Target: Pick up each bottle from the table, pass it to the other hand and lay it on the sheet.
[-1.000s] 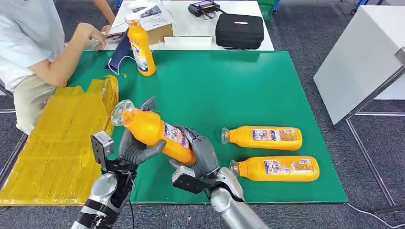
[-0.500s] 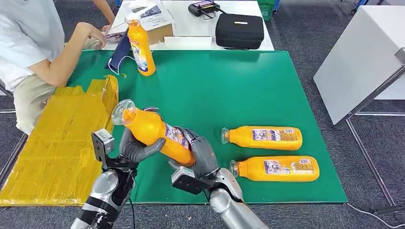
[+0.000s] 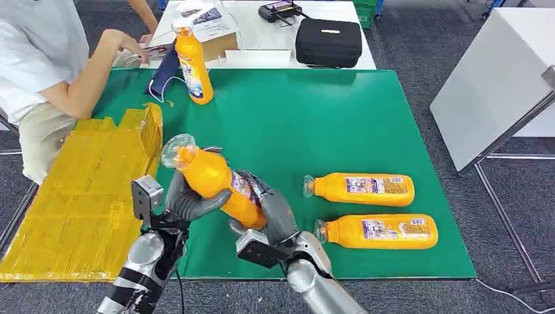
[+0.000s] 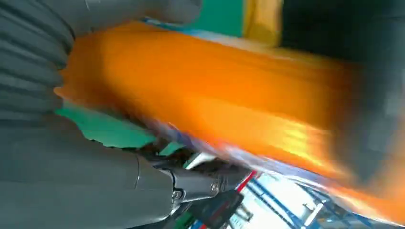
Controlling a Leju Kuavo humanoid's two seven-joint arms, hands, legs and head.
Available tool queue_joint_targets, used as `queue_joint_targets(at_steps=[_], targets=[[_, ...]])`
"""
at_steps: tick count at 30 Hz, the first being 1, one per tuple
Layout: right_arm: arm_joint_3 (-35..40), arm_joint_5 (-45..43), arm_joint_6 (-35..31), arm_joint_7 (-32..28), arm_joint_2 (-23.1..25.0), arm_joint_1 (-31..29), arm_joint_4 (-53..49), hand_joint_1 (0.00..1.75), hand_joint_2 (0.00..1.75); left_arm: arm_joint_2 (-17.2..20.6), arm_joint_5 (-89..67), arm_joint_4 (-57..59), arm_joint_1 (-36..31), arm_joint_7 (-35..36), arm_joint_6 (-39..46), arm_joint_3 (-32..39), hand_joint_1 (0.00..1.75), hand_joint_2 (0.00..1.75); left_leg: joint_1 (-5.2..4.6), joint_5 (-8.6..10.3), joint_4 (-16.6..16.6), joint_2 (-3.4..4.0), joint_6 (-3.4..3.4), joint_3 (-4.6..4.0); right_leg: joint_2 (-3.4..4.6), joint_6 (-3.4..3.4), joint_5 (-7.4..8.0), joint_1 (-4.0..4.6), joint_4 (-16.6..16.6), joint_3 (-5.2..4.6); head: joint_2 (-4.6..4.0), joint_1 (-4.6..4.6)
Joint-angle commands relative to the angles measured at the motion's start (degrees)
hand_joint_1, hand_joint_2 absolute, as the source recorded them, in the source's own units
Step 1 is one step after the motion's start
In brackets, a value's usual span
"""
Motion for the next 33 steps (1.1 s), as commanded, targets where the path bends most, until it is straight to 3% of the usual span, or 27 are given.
queue_joint_targets(at_steps=[1,4,11,18,20,22,23,26,27,33], targets=[[-2.7,-7.7,2.3,-0.8,-2.6,4.3,-17.9,0.0,1.75,4.2,-19.5,3.5,-7.9,1.8,20.7,3.0,1.75,1.75,0.08,-0.14,0.1,-0.1,-0.08,0.2,0.06,-0.09,-0.16,0.05,0.1,0.25,0.0,0.0],[-4.3,-8.9,1.9,-1.2,-3.7,5.7,-24.4,0.0,1.75,6.8,-36.8,11.7,-13.8,9.4,24.2,3.3,1.75,1.75,0.1,-0.12,0.1,-0.17,-0.1,0.21,-0.01,-0.1,-0.17,0.08,0.1,0.29,0.0,0.0],[-6.6,-11.6,2.1,-1.6,-3.2,5.6,-28.7,0.0,1.75,8.7,-73.1,31.1,-22.6,26.1,34.3,2.4,1.75,1.75,0.04,-0.01,0.0,-0.11,-0.04,0.18,0.0,-0.05,-0.06,0.02,0.0,0.22,0.0,0.02],[-6.1,-12.1,0.8,-1.9,-3.4,5.2,-31.4,0.0,1.75,10.5,-86.3,41.0,-25.7,30.5,36.6,3.7,1.75,1.75,0.08,-0.12,0.0,-0.04,-0.09,0.37,0.12,-0.09,-0.14,0.05,0.0,0.4,0.0,0.02],[-5.9,-12.6,0.3,-2.1,-3.3,4.7,-31.1,0.0,1.75,16.1,-86.3,43.5,-28.4,44.0,38.6,-13.9,1.75,1.75,0.08,-0.14,0.0,0.03,-0.09,0.39,0.18,-0.08,-0.13,0.05,0.0,0.41,0.0,0.02],[-5.9,-12.9,-0.2,-2.2,-3.2,4.3,-30.8,0.0,1.75,15.5,-86.2,45.8,-28.6,42.8,39.7,-12.6,1.75,1.75,0.1,-0.15,0.1,-0.1,-0.1,0.4,0.07,-0.1,-0.18,0.07,0.0,0.47,0.0,0.02],[-5.8,-13.3,-0.2,-2.3,-3.3,4.1,-30.6,0.0,1.75,16.6,-86.3,47.1,-29.3,44.4,39.4,-15.5,1.75,1.75,0.1,-0.09,0.1,-0.07,-0.08,0.29,0.06,-0.07,-0.13,0.07,0.0,0.31,0.0,0.02],[-5.5,-13.6,-0.3,-2.6,-3.8,4.2,-30.6,0.0,1.75,16.1,-85.7,49.7,-28.7,40.6,39.7,-11.5,1.75,1.75,0.06,-0.06,0.0,0.1,-0.06,0.23,0.19,-0.05,-0.04,0.04,0.0,0.22,0.0,0.0],[-5.1,-13.6,-0.3,-2.7,-4.0,4.0,-30.3,0.0,1.75,17.1,-86.3,51.1,-29.2,43.1,39.9,-15.2,1.75,1.75,0.1,-0.16,0.0,0.08,-0.1,0.44,0.24,-0.09,-0.13,0.07,0.0,0.45,0.0,0.02],[-4.9,-13.6,-0.2,-2.7,-4.1,3.9,-30.2,0.0,1.75,17.0,-86.3,51.7,-29.2,43.5,39.9,-15.4,1.75,1.75,0.07,-0.04,0.0,0.06,-0.05,0.13,0.12,-0.04,-0.05,0.05,0.0,0.15,0.0,0.04]])
